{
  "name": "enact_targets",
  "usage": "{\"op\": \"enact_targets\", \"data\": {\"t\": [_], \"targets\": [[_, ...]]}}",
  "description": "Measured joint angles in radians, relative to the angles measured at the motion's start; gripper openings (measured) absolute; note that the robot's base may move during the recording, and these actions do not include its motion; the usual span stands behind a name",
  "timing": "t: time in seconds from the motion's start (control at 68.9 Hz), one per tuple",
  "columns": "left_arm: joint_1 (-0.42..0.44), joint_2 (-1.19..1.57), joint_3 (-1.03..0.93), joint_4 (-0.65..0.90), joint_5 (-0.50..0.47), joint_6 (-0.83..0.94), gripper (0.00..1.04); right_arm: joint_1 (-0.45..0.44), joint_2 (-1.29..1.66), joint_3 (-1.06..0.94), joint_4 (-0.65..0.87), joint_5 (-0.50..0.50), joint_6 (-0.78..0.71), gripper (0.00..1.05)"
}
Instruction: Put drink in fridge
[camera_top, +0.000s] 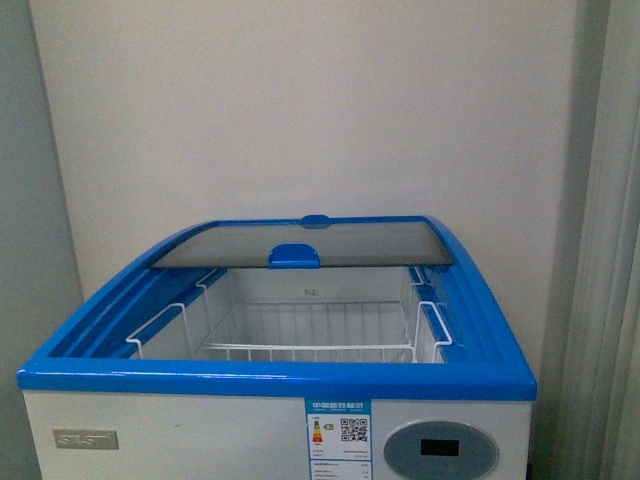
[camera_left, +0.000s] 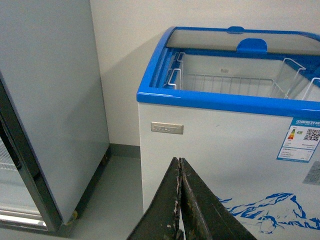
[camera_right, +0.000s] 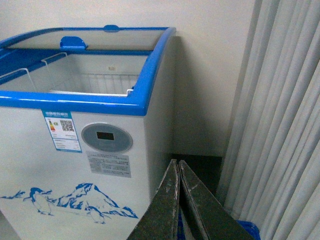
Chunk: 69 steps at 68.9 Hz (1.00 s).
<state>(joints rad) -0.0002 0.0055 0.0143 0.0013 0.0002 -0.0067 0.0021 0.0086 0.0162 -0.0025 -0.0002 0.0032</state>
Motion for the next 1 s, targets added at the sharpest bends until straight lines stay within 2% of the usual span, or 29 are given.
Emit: {"op": "enact_targets", "data": {"t": [0.102,0.145,0.45,0.667,0.696,1.001], "targets": [[0.0,0.0,0.0,0.0,0.0,0.0,0.03,0.0,-0.002,0.0,0.0,-0.001,0.0,0.03],[0.0,0.0,0.0,0.0,0.0,-0.001,0.04,0.0,-0.002,0.0,0.0,0.0,-0.001,0.09],[0.0,0.0,0.0,0.0,0.0,0.0,0.59,0.0,-0.002,0.0,0.0,0.0,-0.001,0.63],[0.0,0.0,0.0,0.0,0.0,0.0,0.96,0.0,-0.002,0.0,0.0,0.0,0.0,0.98],[0.0,0.0,0.0,0.0,0.0,0.002,0.98,0.0,-0.002,0.0,0.0,0.0,0.0,0.98],[0.0,0.0,0.0,0.0,0.0,0.002,0.97,0.0,-0.003,0.0,0.0,0.0,0.0,0.97]]}}
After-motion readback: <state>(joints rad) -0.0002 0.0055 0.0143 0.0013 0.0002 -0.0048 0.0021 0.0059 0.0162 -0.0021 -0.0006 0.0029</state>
